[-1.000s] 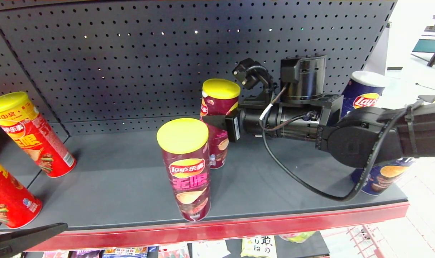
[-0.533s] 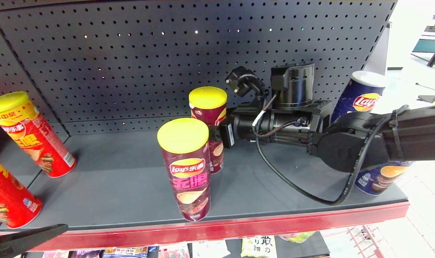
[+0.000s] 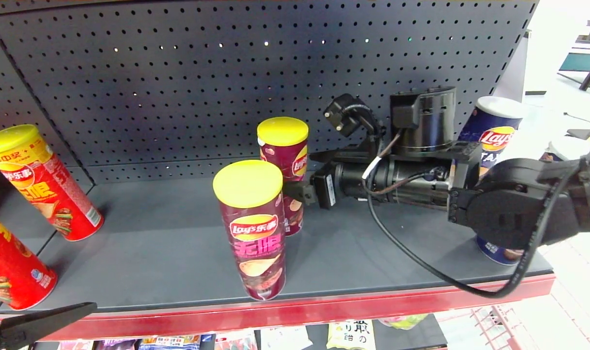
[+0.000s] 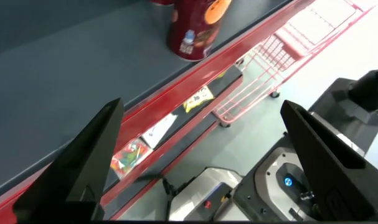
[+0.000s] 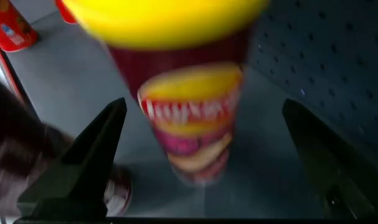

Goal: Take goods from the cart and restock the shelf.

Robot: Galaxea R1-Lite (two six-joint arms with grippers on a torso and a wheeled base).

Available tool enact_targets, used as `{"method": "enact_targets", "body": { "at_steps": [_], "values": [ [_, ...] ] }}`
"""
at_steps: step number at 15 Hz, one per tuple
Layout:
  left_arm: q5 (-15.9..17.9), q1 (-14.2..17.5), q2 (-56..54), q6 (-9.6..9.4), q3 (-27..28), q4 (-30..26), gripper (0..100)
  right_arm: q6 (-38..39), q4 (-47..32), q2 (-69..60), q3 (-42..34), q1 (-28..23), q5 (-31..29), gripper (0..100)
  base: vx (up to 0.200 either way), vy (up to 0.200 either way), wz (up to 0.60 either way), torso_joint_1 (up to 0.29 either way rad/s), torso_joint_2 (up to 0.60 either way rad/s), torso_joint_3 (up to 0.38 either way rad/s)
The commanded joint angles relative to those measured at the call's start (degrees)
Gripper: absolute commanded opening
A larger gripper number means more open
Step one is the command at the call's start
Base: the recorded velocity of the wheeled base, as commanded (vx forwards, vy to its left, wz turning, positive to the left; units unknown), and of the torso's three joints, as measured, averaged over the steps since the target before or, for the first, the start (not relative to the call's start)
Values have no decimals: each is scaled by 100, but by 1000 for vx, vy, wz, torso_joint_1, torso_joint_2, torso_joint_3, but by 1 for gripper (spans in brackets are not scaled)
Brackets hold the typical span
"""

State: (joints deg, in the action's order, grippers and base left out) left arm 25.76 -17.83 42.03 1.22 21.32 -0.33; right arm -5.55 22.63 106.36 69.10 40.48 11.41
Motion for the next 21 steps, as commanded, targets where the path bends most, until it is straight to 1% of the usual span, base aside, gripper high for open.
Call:
{"method": "enact_targets", "body": {
  "at_steps": [1, 2, 3, 4, 6, 7, 9, 10, 12, 13, 15, 16, 18, 19, 20, 21],
  "values": [
    [-71, -1, 323, 1, -14, 15, 100, 150, 5, -696, -599, -23, -148, 100, 0, 0, 0, 0, 0, 0],
    [-194, -1, 464, -25, -5, 33, 100, 256, 5, -924, -836, -41, -218, 100, 0, 0, 0, 0, 0, 0],
    [-194, -1, 464, -25, -5, 33, 100, 256, 5, -924, -836, -41, -218, 100, 0, 0, 0, 0, 0, 0],
    [-379, -1, 719, -52, 48, 42, 100, 388, 5, -1469, -1416, -58, -455, 100, 0, 0, 0, 0, 0, 0],
    [-475, -1, 982, -122, 153, 50, 100, 476, 23, -1935, -2058, -49, -499, 100, 0, 0, 0, 0, 0, 0],
    [-660, -1, 1290, -131, 206, 59, 100, 484, 40, -2357, -2559, -49, -499, 100, 0, 0, 0, 0, 0, 0],
    [-880, -1, 1668, -139, 329, 112, 100, 493, 110, -2884, -3069, -49, -499, 100, 0, 0, 0, 0, 0, 0],
    [-941, -18, 2037, -227, 478, 156, 100, 493, 137, -3420, -3429, -49, -499, 100, 0, 0, 0, 0, 0, 0],
    [-950, -18, 2573, -561, 680, 156, 100, 484, 137, -4168, -3842, -49, -499, 100, 0, 0, 0, 0, 0, 0],
    [-950, -36, 2784, -676, 768, 156, 100, 484, 128, -4458, -3974, -49, -508, 100, 0, 0, 0, 0, 0, 0],
    [-959, -212, 3162, -799, 926, 165, 100, 484, 93, -4888, -4080, -76, -614, 100, 0, 0, 0, 0, 0, 0],
    [-967, -273, 3382, -807, 988, 165, 100, 484, 84, -5143, -4106, -102, -719, 100, 0, 0, 0, 0, 0, 0],
    [-976, -291, 3637, -807, 1102, 182, 100, 484, 75, -5319, -4115, -111, -816, 100, 0, 0, 0, 0, 0, 0],
    [-976, -343, 3795, -799, 1173, 314, 100, 493, 75, -5363, -4123, -173, -860, 100, 0, 0, 0, 0, 0, 0],
    [-976, -405, 4058, -799, 1278, 587, 100, 493, 75, -5398, -4167, -410, -825, 100, 0, 0, 0, 0, 0, 0],
    [-976, -414, 4208, -807, 1340, 675, 100, 502, 75, -5398, -4167, -489, -816, 100, 0, 0, 0, 0, 0, 0]
  ]
}}
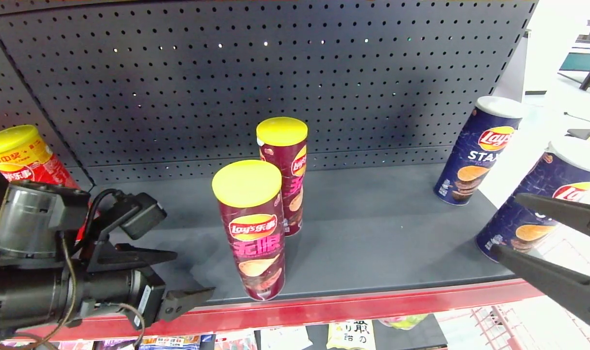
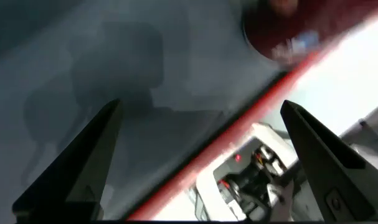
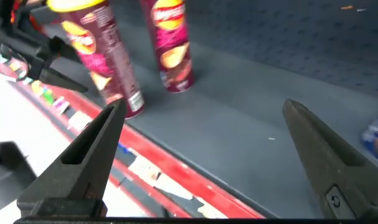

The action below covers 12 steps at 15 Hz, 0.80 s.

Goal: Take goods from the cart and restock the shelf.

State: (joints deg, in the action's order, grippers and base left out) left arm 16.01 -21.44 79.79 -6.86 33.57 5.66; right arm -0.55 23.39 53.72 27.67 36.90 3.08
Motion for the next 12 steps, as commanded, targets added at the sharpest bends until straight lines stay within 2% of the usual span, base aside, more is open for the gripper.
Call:
{"method": "enact_targets", "body": {
  "at_steps": [1, 12],
  "values": [
    [-1, -79, 547, 10, 211, 85, 100, 55, -1, -134, -25, -148, 17, 100, 0, 0, 0, 0, 0, 0],
    [8, -317, 1162, 10, 677, 94, 100, 204, -1, -64, -7, -210, 8, 100, 0, 0, 0, 0, 0, 0]
  ]
}}
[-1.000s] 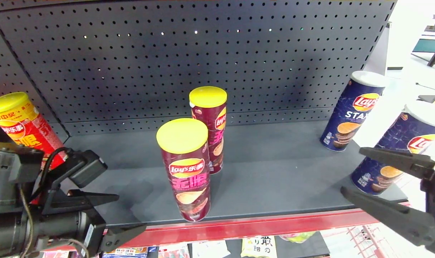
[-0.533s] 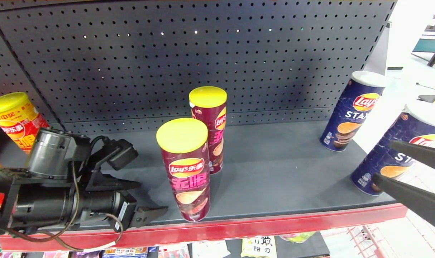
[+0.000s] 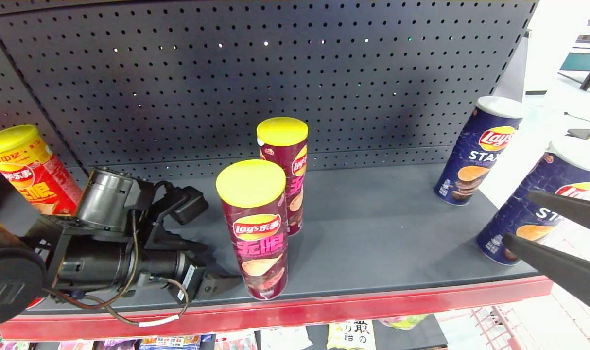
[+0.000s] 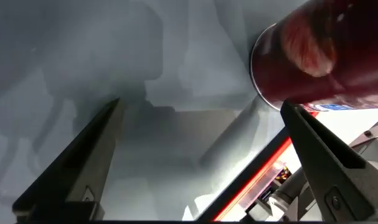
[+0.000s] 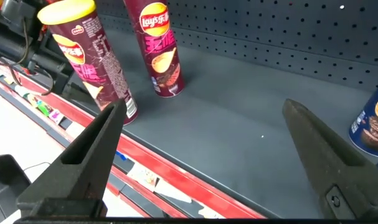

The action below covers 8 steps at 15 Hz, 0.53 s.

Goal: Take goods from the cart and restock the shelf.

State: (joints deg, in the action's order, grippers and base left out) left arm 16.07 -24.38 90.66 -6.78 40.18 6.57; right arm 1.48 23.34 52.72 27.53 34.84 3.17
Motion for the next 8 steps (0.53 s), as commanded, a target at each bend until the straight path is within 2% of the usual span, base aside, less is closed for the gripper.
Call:
{"method": "enact_targets", "body": {
  "at_steps": [1, 8],
  "values": [
    [2, -40, 101, 1, 43, 20, 100, 2, 3, 36, -2, -4, -1, 100, 0, 0, 0, 0, 0, 0],
    [-7, -93, 391, 1, 377, 81, 100, 2, 3, 36, 7, -4, -1, 100, 0, 0, 0, 0, 0, 0]
  ]
}}
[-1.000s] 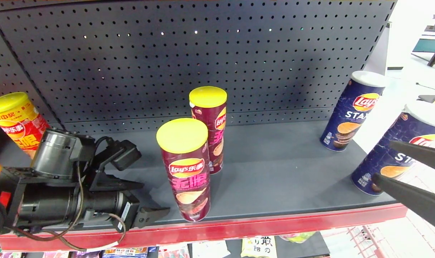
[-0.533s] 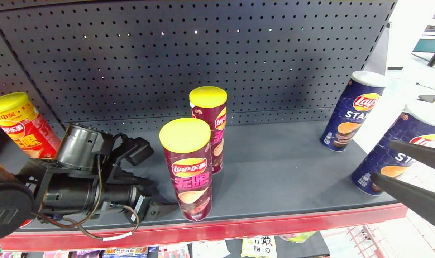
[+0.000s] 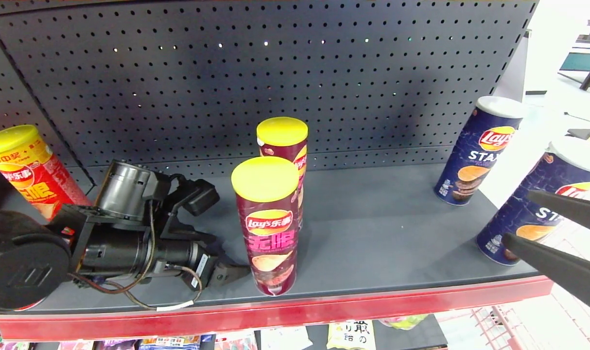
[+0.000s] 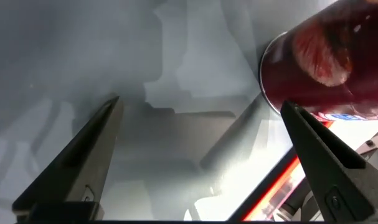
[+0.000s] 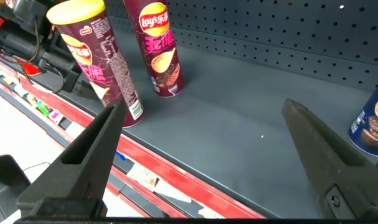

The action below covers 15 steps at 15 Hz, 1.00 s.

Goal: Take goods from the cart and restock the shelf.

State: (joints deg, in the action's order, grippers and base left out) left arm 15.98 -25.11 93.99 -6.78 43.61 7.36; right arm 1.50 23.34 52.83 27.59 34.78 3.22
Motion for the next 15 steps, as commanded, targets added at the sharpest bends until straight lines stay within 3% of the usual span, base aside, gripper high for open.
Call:
{"method": "enact_targets", "body": {
  "at_steps": [1, 15],
  "values": [
    [1, -46, 102, 1, 69, 2, 100, -1, 3, 25, 1, 2, 3, 100, 0, 0, 0, 0, 0, 0],
    [1, -55, 251, 10, 262, 2, 100, -1, 3, 43, -8, 2, 3, 100, 0, 0, 0, 0, 0, 0]
  ]
}}
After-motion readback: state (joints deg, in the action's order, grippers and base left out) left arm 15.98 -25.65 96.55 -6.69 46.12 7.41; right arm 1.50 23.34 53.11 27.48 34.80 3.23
